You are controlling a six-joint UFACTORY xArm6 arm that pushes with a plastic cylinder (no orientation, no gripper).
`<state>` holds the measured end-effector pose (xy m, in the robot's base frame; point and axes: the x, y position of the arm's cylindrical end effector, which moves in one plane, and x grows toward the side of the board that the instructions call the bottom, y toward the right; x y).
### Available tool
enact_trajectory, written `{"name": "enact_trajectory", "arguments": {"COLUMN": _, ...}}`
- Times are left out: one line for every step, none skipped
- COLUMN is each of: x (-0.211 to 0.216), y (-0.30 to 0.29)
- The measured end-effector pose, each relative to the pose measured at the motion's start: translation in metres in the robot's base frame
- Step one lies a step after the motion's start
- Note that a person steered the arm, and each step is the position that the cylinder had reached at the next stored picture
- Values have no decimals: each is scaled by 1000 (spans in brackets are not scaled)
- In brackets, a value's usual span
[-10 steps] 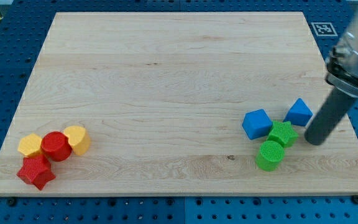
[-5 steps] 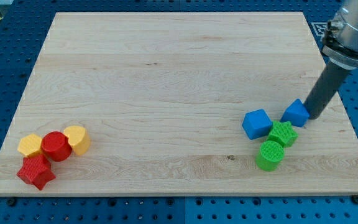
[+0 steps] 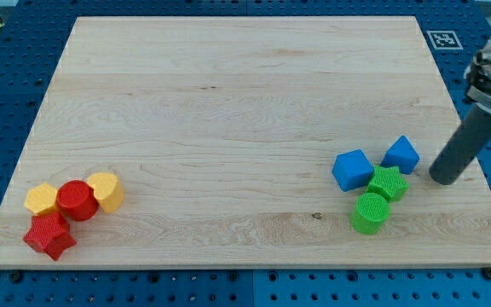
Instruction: Push the blue triangle diagonal to the blue cube
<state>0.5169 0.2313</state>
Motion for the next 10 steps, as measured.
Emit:
{"name": "enact_trajectory", "arguments": {"x": -3, "y": -29}}
{"name": "enact_trajectory", "arguments": {"x": -8, "y": -39}}
{"name": "enact_trajectory", "arguments": {"x": -35, "y": -39}}
{"name": "enact_trajectory", "arguments": {"x": -50, "y": -44}}
{"name": "enact_trajectory", "arguments": {"x": -43, "y": -46}}
{"name": "enact_trajectory", "arguments": {"x": -31, "y": -57}}
{"name": "enact_trajectory", "arguments": {"x": -30, "y": -62}}
{"name": "enact_trajectory", "arguments": {"x": -31, "y": -70}}
{"name": "enact_trajectory", "arguments": {"x": -39, "y": -86}}
{"name": "enact_trajectory", "arguments": {"x": -59, "y": -100}}
